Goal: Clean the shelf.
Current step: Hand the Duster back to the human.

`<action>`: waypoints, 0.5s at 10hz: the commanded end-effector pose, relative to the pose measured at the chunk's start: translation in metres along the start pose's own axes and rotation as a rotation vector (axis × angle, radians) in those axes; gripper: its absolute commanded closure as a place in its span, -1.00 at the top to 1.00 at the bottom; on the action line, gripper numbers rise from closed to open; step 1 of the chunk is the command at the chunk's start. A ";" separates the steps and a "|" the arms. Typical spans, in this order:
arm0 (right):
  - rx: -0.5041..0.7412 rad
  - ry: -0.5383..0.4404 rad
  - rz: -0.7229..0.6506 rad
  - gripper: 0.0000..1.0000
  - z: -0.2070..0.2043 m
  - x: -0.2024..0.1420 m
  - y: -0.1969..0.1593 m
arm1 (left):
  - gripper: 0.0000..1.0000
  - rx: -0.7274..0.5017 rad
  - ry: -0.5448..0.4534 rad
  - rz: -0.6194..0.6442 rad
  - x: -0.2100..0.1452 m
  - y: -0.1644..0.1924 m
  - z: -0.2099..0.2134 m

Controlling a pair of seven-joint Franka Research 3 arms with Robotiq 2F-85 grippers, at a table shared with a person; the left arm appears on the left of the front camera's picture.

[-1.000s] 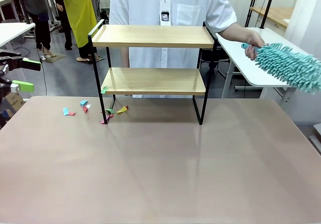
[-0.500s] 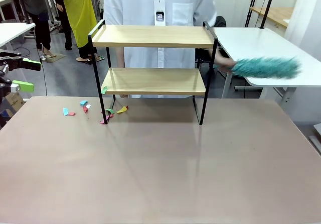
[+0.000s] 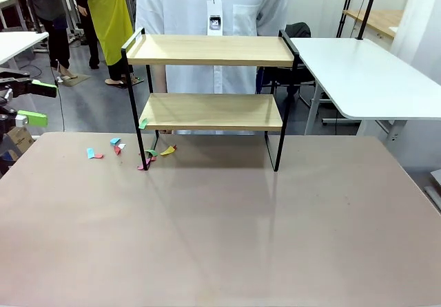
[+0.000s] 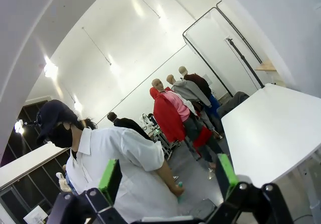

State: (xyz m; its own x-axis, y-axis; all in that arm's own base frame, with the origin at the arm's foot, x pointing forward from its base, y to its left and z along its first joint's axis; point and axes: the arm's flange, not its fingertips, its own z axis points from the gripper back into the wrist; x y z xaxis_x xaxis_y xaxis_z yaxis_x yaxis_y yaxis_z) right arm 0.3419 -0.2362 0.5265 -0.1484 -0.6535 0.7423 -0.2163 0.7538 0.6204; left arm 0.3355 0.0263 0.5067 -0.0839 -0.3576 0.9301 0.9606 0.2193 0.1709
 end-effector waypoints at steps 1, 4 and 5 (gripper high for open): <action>0.004 -0.008 -0.004 1.00 0.001 0.001 0.001 | 1.00 0.008 -0.031 -0.007 0.002 0.001 -0.001; 0.004 -0.008 -0.004 1.00 0.001 0.001 0.001 | 1.00 0.008 -0.031 -0.007 0.002 0.001 -0.001; 0.004 -0.008 -0.004 1.00 0.001 0.001 0.001 | 1.00 0.008 -0.031 -0.007 0.002 0.001 -0.001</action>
State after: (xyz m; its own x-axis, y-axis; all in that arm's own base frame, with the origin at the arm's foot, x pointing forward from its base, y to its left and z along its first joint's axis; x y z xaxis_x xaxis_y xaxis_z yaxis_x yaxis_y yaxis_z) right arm 0.3419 -0.2362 0.5265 -0.1484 -0.6535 0.7423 -0.2162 0.7539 0.6204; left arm 0.3355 0.0263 0.5067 -0.0839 -0.3576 0.9301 0.9606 0.2193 0.1710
